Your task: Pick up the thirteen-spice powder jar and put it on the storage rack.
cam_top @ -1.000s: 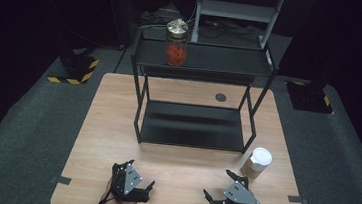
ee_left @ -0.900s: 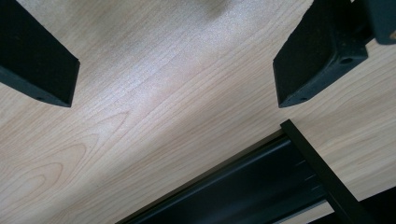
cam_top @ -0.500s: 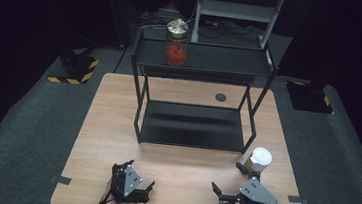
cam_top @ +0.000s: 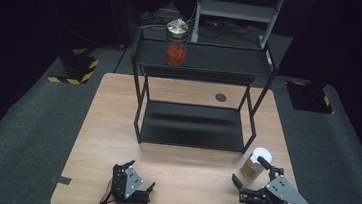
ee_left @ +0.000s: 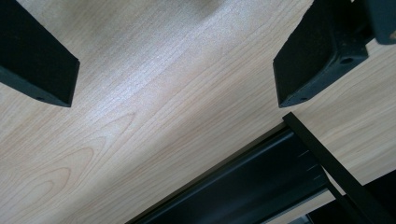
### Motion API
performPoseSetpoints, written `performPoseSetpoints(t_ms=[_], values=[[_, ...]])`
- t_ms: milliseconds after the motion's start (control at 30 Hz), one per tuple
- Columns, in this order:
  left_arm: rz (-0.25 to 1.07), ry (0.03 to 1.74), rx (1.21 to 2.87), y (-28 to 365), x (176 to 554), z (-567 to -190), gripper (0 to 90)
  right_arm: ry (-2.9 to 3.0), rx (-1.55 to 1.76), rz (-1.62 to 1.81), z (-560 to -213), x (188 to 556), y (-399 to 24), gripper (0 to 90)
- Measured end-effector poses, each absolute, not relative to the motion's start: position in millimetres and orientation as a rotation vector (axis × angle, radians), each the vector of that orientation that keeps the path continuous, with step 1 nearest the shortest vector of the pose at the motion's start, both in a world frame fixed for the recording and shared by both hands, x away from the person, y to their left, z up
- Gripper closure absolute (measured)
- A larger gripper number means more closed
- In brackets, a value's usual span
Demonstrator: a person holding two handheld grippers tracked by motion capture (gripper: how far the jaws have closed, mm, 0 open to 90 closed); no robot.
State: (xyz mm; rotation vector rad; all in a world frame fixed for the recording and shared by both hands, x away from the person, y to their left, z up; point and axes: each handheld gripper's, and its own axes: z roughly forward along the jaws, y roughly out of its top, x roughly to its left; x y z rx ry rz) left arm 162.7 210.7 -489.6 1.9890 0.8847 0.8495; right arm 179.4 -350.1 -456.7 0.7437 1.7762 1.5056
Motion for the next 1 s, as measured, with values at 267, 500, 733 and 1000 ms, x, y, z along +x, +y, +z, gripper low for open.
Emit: performPoseSetpoints(t_ms=[267,500,733,1000], values=[[0.846,0.882,1.985,212,163,-490,0.6,1.703,0.820,1.434,-459,175,-362,0.0],[0.845,0.875,1.985,212,162,-490,0.6,1.701,0.901,1.406,-468,180,-367,0.0],[0.844,0.874,1.984,213,162,-490,0.6,1.716,0.930,1.386,-474,184,-367,0.0],[0.849,0.866,1.986,212,162,-491,0.6,1.747,0.963,1.356,-481,191,-367,0.0]])
